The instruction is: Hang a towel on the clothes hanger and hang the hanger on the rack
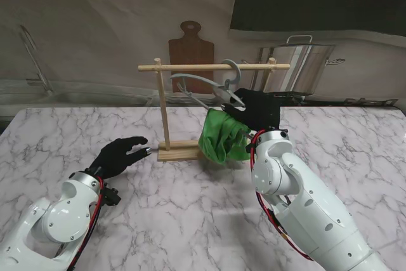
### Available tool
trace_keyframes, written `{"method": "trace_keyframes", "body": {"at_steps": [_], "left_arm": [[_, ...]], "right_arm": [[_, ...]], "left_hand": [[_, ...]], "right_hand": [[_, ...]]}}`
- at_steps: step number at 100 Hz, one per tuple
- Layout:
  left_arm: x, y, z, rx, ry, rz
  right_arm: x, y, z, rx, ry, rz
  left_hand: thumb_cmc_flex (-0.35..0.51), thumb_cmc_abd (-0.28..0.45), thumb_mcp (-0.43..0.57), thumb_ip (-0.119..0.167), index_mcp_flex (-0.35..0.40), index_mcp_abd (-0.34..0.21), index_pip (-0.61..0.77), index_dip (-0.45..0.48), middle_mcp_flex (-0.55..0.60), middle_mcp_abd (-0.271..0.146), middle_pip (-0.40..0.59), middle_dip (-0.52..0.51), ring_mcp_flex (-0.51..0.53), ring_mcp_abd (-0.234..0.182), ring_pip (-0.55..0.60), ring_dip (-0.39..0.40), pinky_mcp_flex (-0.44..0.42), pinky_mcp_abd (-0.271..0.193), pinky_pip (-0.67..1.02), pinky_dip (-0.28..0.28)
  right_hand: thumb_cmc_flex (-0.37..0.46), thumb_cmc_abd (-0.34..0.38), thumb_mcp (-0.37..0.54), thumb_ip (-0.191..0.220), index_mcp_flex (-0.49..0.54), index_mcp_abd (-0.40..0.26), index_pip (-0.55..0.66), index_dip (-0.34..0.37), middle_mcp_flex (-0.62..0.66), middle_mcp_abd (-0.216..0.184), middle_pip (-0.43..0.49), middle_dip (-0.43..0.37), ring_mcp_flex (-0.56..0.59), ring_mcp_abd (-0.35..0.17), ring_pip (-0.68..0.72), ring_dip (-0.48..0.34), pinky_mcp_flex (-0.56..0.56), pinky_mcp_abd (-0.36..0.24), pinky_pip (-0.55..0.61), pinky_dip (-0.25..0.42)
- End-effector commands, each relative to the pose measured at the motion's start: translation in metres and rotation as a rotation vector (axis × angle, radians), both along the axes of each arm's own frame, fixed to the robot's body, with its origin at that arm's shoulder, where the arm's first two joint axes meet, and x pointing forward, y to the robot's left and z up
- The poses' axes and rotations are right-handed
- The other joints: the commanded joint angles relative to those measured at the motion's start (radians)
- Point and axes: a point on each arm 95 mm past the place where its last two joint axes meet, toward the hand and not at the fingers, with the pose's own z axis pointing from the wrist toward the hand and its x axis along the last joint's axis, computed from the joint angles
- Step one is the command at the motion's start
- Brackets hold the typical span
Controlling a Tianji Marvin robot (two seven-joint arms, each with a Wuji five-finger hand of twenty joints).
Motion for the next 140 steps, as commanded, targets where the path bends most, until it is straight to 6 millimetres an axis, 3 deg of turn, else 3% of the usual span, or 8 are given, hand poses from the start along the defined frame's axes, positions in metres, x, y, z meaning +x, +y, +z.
{"method": "trace_keyframes", "body": {"at_steps": [1, 14, 27, 58, 79, 117, 140], "left_arm": [[0.000, -0.002, -0.003, 0.000, 0.018, -0.008], [0.000, -0.002, -0.003, 0.002, 0.018, -0.010], [0.000, -0.002, -0.004, 0.001, 0.017, -0.010], [0.000, -0.003, -0.004, 0.001, 0.019, -0.009], [0.000, -0.002, -0.004, 0.005, 0.017, -0.006], [0.002, -0.002, -0.004, -0.006, -0.014, 0.015], [0.002, -0.005, -0.002, -0.057, -0.088, 0.025]], "right_arm": [[-0.002, -0.002, -0.004, -0.004, -0.003, -0.005], [-0.003, -0.002, -0.001, -0.001, -0.027, 0.000], [-0.006, -0.004, 0.004, 0.008, -0.049, 0.004], [-0.019, -0.015, 0.017, 0.030, -0.091, -0.009], [-0.032, -0.034, 0.024, 0.024, -0.125, -0.041], [-0.083, -0.097, 0.035, 0.029, -0.286, -0.113], [-0.120, -0.107, 0.047, 0.073, -0.420, -0.005]], "left_hand": [[0.022, 0.038, -0.013, -0.023, 0.020, -0.005, 0.001, 0.014, -0.021, 0.004, -0.006, 0.005, -0.010, -0.001, -0.007, 0.019, -0.013, 0.014, 0.041, 0.002], [0.021, 0.037, -0.014, -0.023, 0.020, -0.006, 0.001, 0.014, -0.020, 0.003, -0.005, 0.006, -0.009, 0.000, -0.006, 0.019, -0.014, 0.014, 0.037, -0.001], [0.022, 0.036, -0.013, -0.023, 0.021, -0.005, 0.001, 0.014, -0.019, 0.004, -0.005, 0.006, -0.009, -0.001, -0.006, 0.019, -0.013, 0.014, 0.035, -0.002], [0.022, 0.036, -0.013, -0.023, 0.019, -0.005, 0.000, 0.013, -0.018, 0.003, -0.005, 0.006, -0.008, 0.000, -0.006, 0.019, -0.012, 0.016, 0.033, -0.003], [0.023, 0.037, -0.013, -0.023, 0.021, -0.006, 0.001, 0.013, -0.017, 0.003, -0.004, 0.006, -0.008, 0.000, -0.005, 0.019, -0.011, 0.010, 0.033, -0.003], [0.026, 0.051, -0.012, -0.024, 0.030, -0.003, 0.006, 0.016, -0.004, 0.003, 0.000, 0.010, 0.004, -0.004, 0.007, 0.026, 0.001, 0.004, 0.067, 0.011], [0.033, 0.076, -0.013, -0.025, 0.035, -0.005, 0.013, 0.022, 0.010, -0.001, 0.008, 0.022, 0.011, -0.009, 0.023, 0.036, 0.001, 0.001, 0.110, 0.022]], "right_hand": [[-0.051, 0.035, -0.045, 0.025, -0.068, 0.014, -0.040, -0.001, -0.093, -0.008, -0.076, -0.053, -0.088, -0.021, -0.083, -0.041, -0.055, -0.019, -0.037, 0.018], [-0.058, 0.063, -0.102, 0.034, -0.141, 0.022, -0.080, -0.036, -0.193, -0.019, -0.148, -0.152, -0.182, -0.033, -0.179, -0.097, -0.106, -0.028, -0.093, 0.016], [-0.050, 0.077, -0.129, 0.038, -0.161, 0.028, -0.084, -0.054, -0.222, -0.023, -0.158, -0.193, -0.203, -0.037, -0.211, -0.119, -0.118, -0.030, -0.115, 0.013], [-0.038, 0.085, -0.144, 0.041, -0.154, 0.035, -0.077, -0.066, -0.224, -0.016, -0.145, -0.204, -0.214, -0.031, -0.224, -0.129, -0.132, -0.019, -0.132, 0.009], [-0.035, 0.092, -0.152, 0.043, -0.146, 0.035, -0.075, -0.069, -0.215, -0.012, -0.140, -0.203, -0.211, -0.028, -0.219, -0.127, -0.134, -0.019, -0.130, 0.013], [-0.014, 0.118, -0.169, 0.046, -0.133, 0.041, -0.079, -0.073, -0.209, -0.005, -0.144, -0.201, -0.218, -0.024, -0.228, -0.128, -0.153, -0.014, -0.150, 0.011], [0.020, 0.151, -0.215, 0.053, -0.138, 0.038, -0.083, -0.075, -0.220, -0.015, -0.187, -0.225, -0.247, -0.042, -0.289, -0.159, -0.189, -0.013, -0.233, -0.019]]}}
